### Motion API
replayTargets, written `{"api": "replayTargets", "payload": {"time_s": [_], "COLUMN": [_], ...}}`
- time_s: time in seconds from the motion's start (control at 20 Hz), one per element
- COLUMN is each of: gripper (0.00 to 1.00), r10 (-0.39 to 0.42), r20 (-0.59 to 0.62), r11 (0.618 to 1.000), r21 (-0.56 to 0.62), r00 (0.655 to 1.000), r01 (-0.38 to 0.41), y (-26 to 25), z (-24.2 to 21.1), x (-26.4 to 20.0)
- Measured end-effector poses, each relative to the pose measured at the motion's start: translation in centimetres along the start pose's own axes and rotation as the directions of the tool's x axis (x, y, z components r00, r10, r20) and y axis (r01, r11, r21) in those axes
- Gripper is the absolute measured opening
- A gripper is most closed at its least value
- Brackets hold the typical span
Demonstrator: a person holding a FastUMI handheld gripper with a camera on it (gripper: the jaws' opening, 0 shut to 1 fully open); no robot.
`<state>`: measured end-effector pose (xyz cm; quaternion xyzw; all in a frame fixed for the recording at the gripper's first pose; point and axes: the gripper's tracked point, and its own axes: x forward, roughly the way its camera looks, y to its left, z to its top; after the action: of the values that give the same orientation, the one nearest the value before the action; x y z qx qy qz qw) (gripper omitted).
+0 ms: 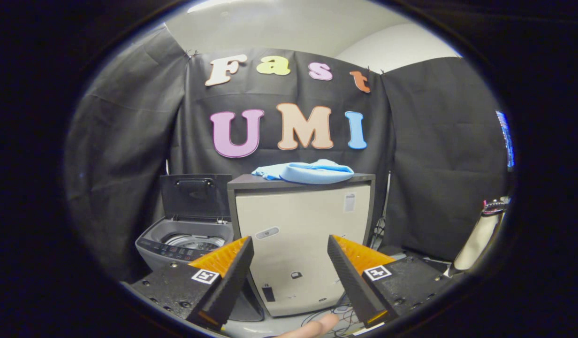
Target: Put the clothes into the washing machine and then close the washing machine lid.
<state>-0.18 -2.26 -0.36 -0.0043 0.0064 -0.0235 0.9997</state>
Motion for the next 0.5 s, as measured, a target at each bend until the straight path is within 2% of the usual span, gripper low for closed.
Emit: {"api": "replayTargets", "payload": {"time_s": [0.5], "gripper": [0.96], "r10": [-0.033], "r20": [-0.021], "r11": [0.999], "r21": [-0.002], "r00": [0.999], "r01": [0.033], "y": [-1.6], "z": [2.9], "x": [1.9]}}
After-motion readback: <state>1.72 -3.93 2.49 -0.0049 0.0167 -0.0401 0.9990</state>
